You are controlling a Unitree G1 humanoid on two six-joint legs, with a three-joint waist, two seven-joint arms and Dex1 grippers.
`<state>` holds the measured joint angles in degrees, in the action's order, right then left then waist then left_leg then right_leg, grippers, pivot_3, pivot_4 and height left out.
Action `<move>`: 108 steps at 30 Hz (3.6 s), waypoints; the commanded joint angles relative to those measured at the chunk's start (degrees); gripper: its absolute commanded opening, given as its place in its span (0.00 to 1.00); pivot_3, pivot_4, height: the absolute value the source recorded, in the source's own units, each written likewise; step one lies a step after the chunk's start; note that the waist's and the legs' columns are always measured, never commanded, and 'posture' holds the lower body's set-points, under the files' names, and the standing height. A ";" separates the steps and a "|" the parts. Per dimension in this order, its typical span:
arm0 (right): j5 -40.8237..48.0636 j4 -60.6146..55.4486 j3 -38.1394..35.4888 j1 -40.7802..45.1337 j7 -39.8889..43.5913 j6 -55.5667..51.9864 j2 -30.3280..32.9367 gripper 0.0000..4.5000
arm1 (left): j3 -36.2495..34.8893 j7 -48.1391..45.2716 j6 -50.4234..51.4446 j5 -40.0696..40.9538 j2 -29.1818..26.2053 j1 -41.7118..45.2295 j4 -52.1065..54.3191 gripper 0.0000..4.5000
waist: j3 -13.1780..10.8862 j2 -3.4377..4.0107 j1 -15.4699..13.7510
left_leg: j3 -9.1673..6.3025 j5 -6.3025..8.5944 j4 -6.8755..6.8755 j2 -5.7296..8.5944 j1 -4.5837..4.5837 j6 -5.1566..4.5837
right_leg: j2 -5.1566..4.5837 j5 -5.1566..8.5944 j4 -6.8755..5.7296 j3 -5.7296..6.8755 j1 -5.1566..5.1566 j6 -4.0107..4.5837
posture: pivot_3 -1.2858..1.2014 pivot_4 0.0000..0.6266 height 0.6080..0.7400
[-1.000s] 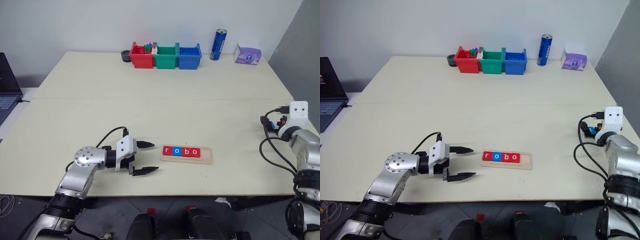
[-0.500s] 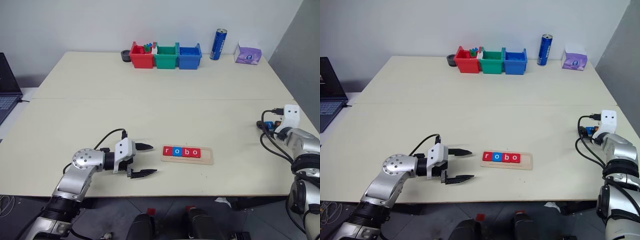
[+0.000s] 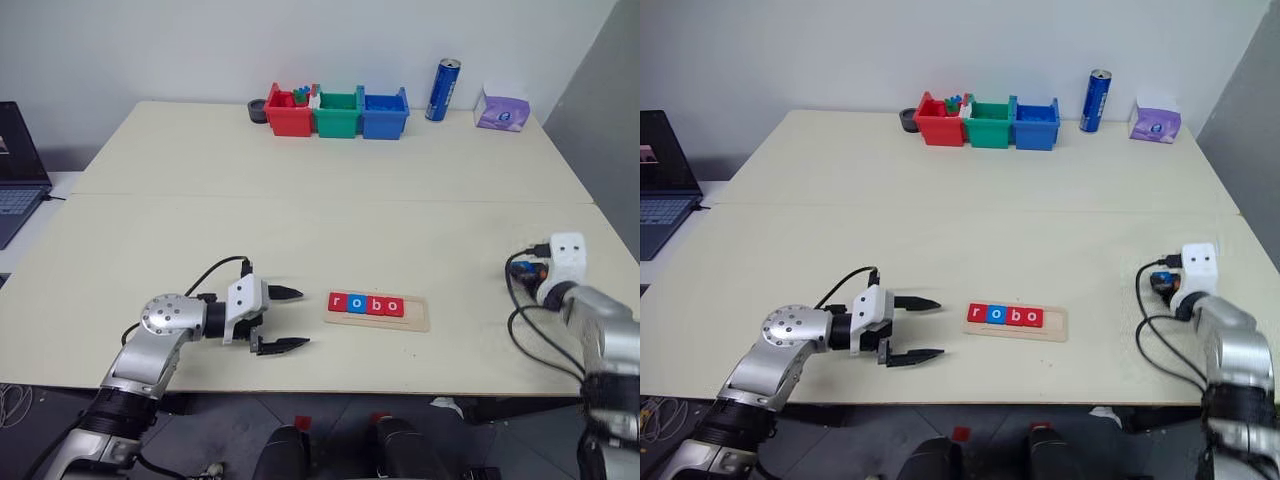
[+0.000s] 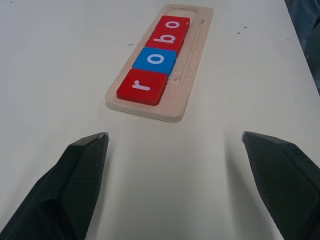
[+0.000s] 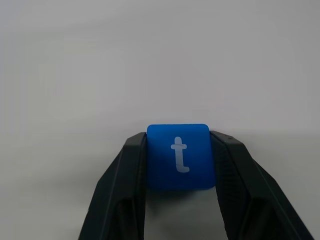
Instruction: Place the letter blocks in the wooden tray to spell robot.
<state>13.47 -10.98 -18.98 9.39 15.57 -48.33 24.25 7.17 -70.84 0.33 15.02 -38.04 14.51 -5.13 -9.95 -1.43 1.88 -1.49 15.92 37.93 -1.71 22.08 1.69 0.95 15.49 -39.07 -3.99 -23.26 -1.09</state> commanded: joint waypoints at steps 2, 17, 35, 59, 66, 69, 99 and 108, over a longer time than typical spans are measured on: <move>3.26 -20.88 -0.48 -6.61 -7.63 -12.15 -8.85 0.33 | 0.13 -0.62 -0.68 0.12 0.17 1.42 0.57 1.00 | 0.00 0.03 0.16 | -0.01 0.00 -0.01 -0.01 0.00 0.00 | 0.00 0.13 0.00 -0.01 -0.02 -0.23 | 0.52 0.24 1.00; 1.16 -27.40 7.81 -11.08 -15.30 -15.45 -20.19 0.33 | 0.36 -1.31 -0.77 -0.30 0.08 2.70 -0.13 1.00 | 0.00 0.03 0.12 | 0.08 -0.01 0.02 0.05 -0.07 0.00 | 0.03 0.17 0.07 -0.01 -0.03 -0.29 | 0.52 0.24 1.00; 11.35 -32.02 0.16 -4.72 -1.72 -19.04 -6.55 1.00 | 0.79 0.11 0.52 -0.57 0.39 2.61 1.61 1.00 | -0.02 0.02 0.10 | 0.08 0.00 0.01 0.09 -0.03 0.00 | 0.01 0.17 0.09 -0.01 -0.07 -0.29 | 0.52 0.24 1.00; -0.09 9.60 24.08 5.73 49.23 25.53 30.96 1.00 | 2.09 -0.01 0.66 -1.26 1.39 3.61 1.71 1.00 | -0.19 -0.10 -0.05 | 0.21 0.00 0.06 0.12 -0.02 -0.01 | 0.03 0.15 0.12 0.07 -0.02 -0.28 | 0.52 0.24 1.00; -0.80 15.34 26.30 9.05 52.33 24.57 28.87 0.96 | 1.62 0.43 1.16 -1.13 0.77 2.62 3.04 1.00 | -0.20 -0.09 -0.07 | 0.17 0.00 0.06 0.12 -0.01 -0.01 | 0.00 0.01 0.11 0.07 -0.02 -0.03 | 0.52 0.24 1.00; -1.03 15.46 26.60 9.06 52.78 24.38 28.58 0.79 | 1.51 0.63 1.68 -0.99 0.51 2.40 3.73 1.00 | -0.20 -0.09 -0.06 | 0.17 0.00 0.07 0.12 -0.02 -0.01 | 0.01 0.01 0.10 0.07 -0.02 -0.04 | 0.52 0.24 1.00; -4.52 4.54 37.05 19.47 49.97 16.68 20.52 0.32 | 0.77 1.22 -0.17 -1.21 -0.84 0.71 2.76 1.00 | -0.21 -0.07 -0.13 | 0.08 0.00 0.11 0.10 0.01 -0.01 | -0.01 -0.01 0.07 0.17 -0.03 -0.01 | 0.52 0.24 1.00; -4.72 4.92 37.50 20.23 50.85 16.21 20.03 0.32 | 0.73 2.39 1.69 -0.80 -1.08 0.30 5.30 1.00 | -0.21 -0.07 -0.12 | 0.06 0.00 0.11 0.11 0.02 0.00 | -0.02 -0.01 0.07 0.18 -0.03 0.00 | 0.52 0.24 1.00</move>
<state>8.74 -5.65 19.08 28.27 65.98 -32.39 44.43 9.17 -69.01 1.99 13.69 -38.54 14.93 -2.08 -10.16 -1.51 1.76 -1.42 15.91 38.04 -1.60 22.10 1.68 0.93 15.48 -39.00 -3.81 -23.29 -1.09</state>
